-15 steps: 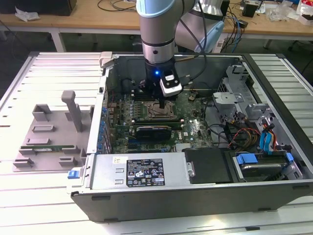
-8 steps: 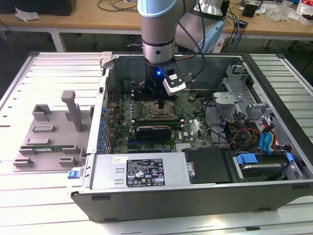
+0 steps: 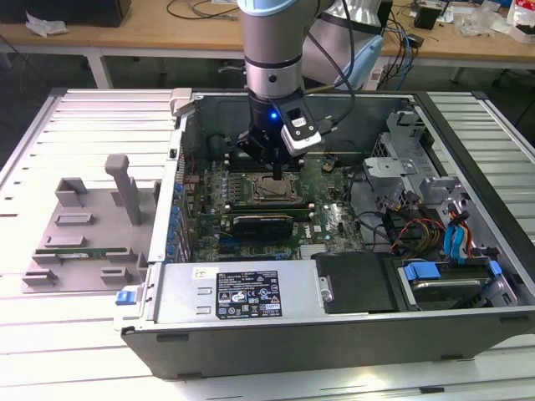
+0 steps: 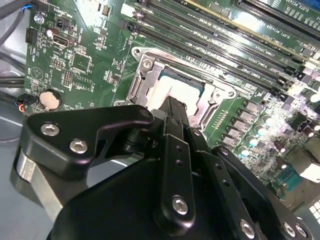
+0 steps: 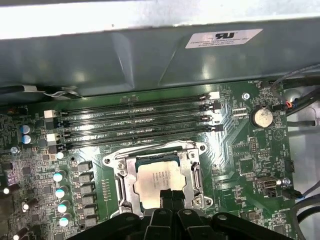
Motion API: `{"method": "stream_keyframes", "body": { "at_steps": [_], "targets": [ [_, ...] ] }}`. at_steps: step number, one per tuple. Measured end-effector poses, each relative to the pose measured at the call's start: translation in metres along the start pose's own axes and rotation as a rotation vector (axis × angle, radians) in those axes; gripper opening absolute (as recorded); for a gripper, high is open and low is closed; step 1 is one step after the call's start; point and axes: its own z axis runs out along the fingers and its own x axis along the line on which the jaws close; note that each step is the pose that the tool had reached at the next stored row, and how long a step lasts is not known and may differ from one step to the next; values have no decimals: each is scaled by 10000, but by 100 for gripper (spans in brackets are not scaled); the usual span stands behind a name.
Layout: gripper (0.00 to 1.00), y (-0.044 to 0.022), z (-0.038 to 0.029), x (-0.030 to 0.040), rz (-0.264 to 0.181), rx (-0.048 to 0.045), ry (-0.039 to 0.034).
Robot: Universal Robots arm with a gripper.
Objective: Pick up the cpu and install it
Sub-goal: 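Install the first cpu locking lever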
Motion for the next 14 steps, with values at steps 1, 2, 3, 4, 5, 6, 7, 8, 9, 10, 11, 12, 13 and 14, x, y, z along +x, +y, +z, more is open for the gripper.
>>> {"method": "stream_keyframes", "body": {
  "at_steps": [1, 2, 3, 4, 5, 6, 7, 8, 9, 10, 11, 12, 13, 14],
  "targets": [
    [11, 0, 0, -1, -1, 1, 9],
    [11, -1, 1, -1, -3, 9, 63],
    [11, -1, 0, 1, -1, 20, 119],
    [11, -1, 1, 0, -2, 22, 149],
    [11, 0, 3, -3, -128, 9, 152],
    [11, 1, 5, -9, -284, -7, 153],
    [11, 2, 7, -12, -419, -21, 153],
    [11, 2, 9, -18, -662, -42, 153],
    [11, 2, 8, -18, -824, -14, 151],
    [11, 1, 3, -20, -866, 11, 150],
    [11, 2, -12, -22, -881, 8, 148],
    [11, 3, -24, -22, -916, 1, 146],
    [11, 2, -25, -22, -945, 1, 147],
    [11, -2, -26, -23, -976, 0, 149]
  ]
}}
